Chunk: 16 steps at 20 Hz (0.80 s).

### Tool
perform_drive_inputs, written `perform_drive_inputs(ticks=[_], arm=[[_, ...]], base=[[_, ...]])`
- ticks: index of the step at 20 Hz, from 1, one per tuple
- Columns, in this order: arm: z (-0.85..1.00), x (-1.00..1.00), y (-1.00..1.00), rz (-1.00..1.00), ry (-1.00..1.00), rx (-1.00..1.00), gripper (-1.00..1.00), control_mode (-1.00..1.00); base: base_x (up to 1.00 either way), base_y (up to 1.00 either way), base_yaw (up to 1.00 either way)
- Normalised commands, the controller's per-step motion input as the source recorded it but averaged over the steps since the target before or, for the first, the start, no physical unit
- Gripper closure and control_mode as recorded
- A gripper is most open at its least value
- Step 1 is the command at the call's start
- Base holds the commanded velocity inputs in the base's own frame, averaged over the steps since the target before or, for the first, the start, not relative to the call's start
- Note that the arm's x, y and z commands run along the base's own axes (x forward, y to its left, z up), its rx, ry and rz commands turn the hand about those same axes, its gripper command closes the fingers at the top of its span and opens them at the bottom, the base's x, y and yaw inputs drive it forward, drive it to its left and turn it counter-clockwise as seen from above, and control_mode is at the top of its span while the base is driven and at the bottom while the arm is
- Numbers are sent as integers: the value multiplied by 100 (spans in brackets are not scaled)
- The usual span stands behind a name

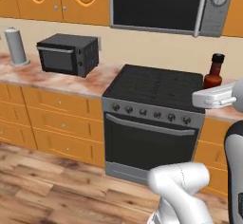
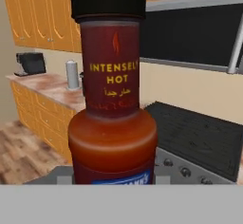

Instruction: Take 2 condiments from the cabinet and move them on the counter near the stove.Make sure the condiments are lined up with each other, next to each other.

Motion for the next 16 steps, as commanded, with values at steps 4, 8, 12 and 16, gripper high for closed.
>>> perform_drive_inputs(ticks=[4,8,12,16], arm=[[0,0,0,0,0,0,100,100],[0,0,0,0,0,0,100,100],[0,0,0,0,0,0,100,100],[0,0,0,0,0,0,100,100]], base=[[29,-26,-17],[30,-33,-18],[40,-15,-23],[38,0,-25]])
